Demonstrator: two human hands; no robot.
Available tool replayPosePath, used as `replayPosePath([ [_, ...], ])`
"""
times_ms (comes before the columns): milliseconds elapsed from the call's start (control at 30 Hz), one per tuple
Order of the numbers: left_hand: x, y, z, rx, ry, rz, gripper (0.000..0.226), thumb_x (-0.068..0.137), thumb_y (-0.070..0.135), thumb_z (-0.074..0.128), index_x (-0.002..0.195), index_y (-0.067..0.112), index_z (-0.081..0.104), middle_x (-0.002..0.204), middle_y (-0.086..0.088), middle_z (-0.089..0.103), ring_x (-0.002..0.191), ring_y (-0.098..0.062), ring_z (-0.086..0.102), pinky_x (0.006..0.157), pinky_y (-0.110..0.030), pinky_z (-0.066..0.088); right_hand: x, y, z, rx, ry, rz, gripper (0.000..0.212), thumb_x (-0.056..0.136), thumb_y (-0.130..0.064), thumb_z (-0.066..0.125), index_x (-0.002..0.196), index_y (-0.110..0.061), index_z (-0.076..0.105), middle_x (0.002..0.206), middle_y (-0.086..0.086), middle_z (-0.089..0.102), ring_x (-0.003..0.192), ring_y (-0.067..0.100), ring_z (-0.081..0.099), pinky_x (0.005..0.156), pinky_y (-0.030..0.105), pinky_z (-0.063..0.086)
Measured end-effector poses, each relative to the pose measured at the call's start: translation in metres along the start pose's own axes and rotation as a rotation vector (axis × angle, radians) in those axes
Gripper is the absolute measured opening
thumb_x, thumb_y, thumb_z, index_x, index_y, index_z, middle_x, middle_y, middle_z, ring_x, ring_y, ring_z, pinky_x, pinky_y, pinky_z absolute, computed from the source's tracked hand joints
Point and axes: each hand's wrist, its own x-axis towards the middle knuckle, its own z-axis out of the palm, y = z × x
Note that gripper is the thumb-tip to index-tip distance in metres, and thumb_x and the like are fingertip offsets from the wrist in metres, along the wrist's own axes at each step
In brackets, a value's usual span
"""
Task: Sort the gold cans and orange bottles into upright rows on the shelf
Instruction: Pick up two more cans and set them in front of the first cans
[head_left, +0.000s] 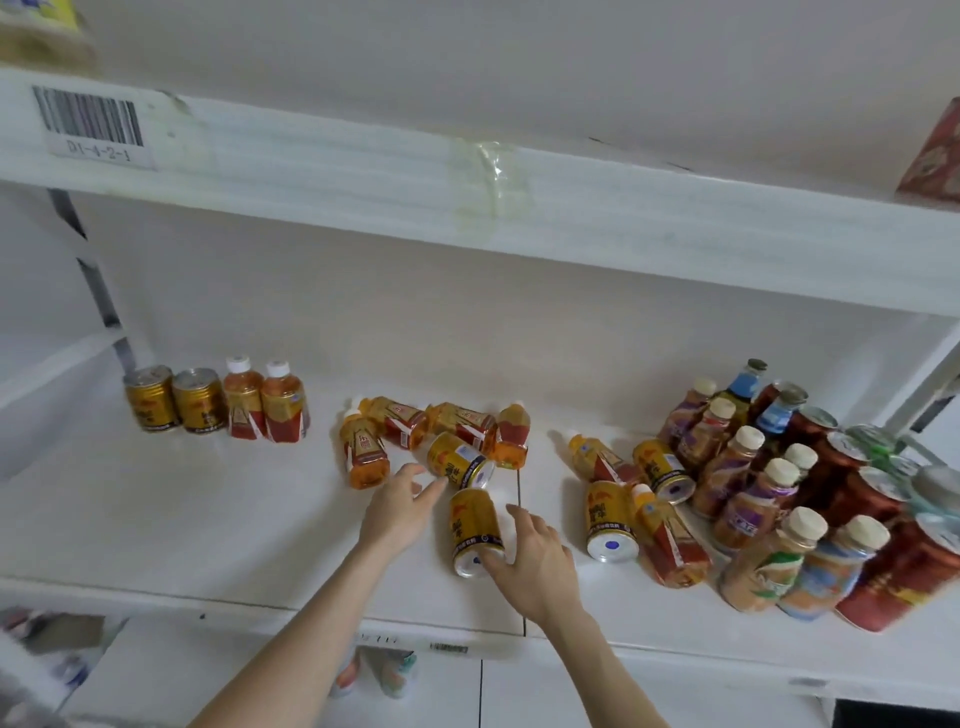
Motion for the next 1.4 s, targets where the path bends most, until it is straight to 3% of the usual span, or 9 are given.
replayPosePath([
  [233, 0.039, 0.015, 0.018, -0.027, -0.005, -0.091, 0.058, 0.089, 0.046, 0.056, 0.137, 0.016, 0.044, 0.13, -0.008, 0.058, 0.115, -0.026, 0.056, 0.085, -0.029, 0.042, 0.031, -0.006, 0.013, 0.264, -0.185, 0.089, 0.063, 0.078, -0.06, 0.055, 0.122, -0.016, 0.044, 0.114, 0.008, 0.06, 0.103, 0.029, 0.058, 0.084, 0.04, 0.049],
  [433, 0.072, 0.019, 0.038, -0.126, -0.039, -0.245, 0.064, 0.081, 0.052, 0.063, 0.136, 0.023, 0.044, 0.125, -0.011, 0.059, 0.11, -0.031, 0.058, 0.084, -0.037, 0.052, 0.044, -0.008, 0.021, 0.363, -0.213, 0.181, 0.057, 0.066, -0.057, 0.064, 0.103, -0.016, 0.052, 0.098, 0.003, 0.064, 0.088, 0.023, 0.062, 0.069, 0.03, 0.048],
  [567, 0.111, -0.002, 0.054, -0.207, 0.031, -0.365, 0.088, 0.045, 0.079, 0.066, 0.121, 0.036, 0.056, 0.115, -0.015, 0.067, 0.099, -0.033, 0.066, 0.083, -0.044, 0.057, 0.046, -0.004, 0.022, 0.394, -0.178, 0.228, 0.052, 0.062, -0.053, 0.066, 0.099, -0.018, 0.056, 0.093, 0.0, 0.064, 0.083, 0.02, 0.061, 0.069, 0.028, 0.049],
  [800, 0.116, 0.017, 0.055, -0.621, -0.07, -0.529, 0.074, 0.068, 0.026, 0.084, 0.127, 0.003, 0.046, 0.111, -0.017, 0.06, 0.091, -0.027, 0.061, 0.067, -0.035, 0.053, 0.038, 0.012, 0.016, 0.462, -0.07, 0.272, 0.059, 0.062, -0.047, 0.069, 0.113, -0.022, 0.053, 0.097, -0.004, 0.063, 0.093, 0.02, 0.062, 0.076, 0.029, 0.051],
  [900, 0.109, 0.014, 0.049, -0.67, -0.066, -0.478, 0.065, 0.068, 0.018, 0.084, 0.123, 0.005, 0.052, 0.105, -0.016, 0.063, 0.082, -0.025, 0.063, 0.06, -0.034, 0.053, 0.032, 0.018, 0.018, 0.566, 0.006, 0.278, 0.078, 0.054, -0.05, 0.07, 0.123, -0.025, 0.045, 0.105, -0.004, 0.063, 0.092, 0.016, 0.063, 0.079, 0.03, 0.053],
  [1033, 0.087, 0.006, 0.046, -0.648, -0.027, -0.28, 0.053, 0.065, 0.01, 0.085, 0.113, 0.011, 0.062, 0.107, -0.013, 0.069, 0.088, -0.023, 0.068, 0.063, -0.033, 0.058, 0.026, 0.028, 0.022, 0.689, 0.102, 0.268, 0.095, 0.05, -0.04, 0.077, 0.134, -0.027, 0.036, 0.113, -0.005, 0.054, 0.098, 0.013, 0.059, 0.084, 0.038, 0.055],
  [1167, 0.057, -0.001, 0.042, -0.347, -0.035, 0.036, 0.059, 0.062, 0.013, 0.087, 0.108, 0.029, 0.054, 0.095, 0.008, 0.065, 0.087, -0.004, 0.062, 0.07, -0.019, 0.052, 0.022, 0.04, 0.022, 0.78, 0.188, 0.233, 0.076, 0.051, -0.023, 0.083, 0.116, -0.033, 0.045, 0.11, -0.007, 0.059, 0.097, 0.009, 0.06, 0.086, 0.031, 0.053],
  [1267, 0.044, -0.021, 0.049, -0.24, -0.084, 0.134, 0.07, 0.05, 0.024, 0.092, 0.112, 0.026, 0.061, 0.109, 0.005, 0.062, 0.098, -0.011, 0.065, 0.086, -0.033, 0.056, 0.018, 0.049, 0.024, 0.807, 0.193, 0.208, 0.071, 0.053, -0.012, 0.087, 0.108, -0.03, 0.046, 0.104, -0.008, 0.065, 0.092, 0.001, 0.063, 0.08, 0.02, 0.052],
  [1400, 0.032, -0.036, 0.061, -0.168, -0.012, 0.146, 0.083, 0.04, 0.04, 0.09, 0.116, 0.026, 0.059, 0.111, 0.01, 0.055, 0.101, -0.009, 0.062, 0.086, -0.034, 0.056, 0.014, 0.055, 0.026, 0.839, 0.198, 0.19, 0.067, 0.055, -0.012, 0.09, 0.102, -0.031, 0.046, 0.097, -0.011, 0.068, 0.088, -0.003, 0.065, 0.076, 0.021, 0.051],
])
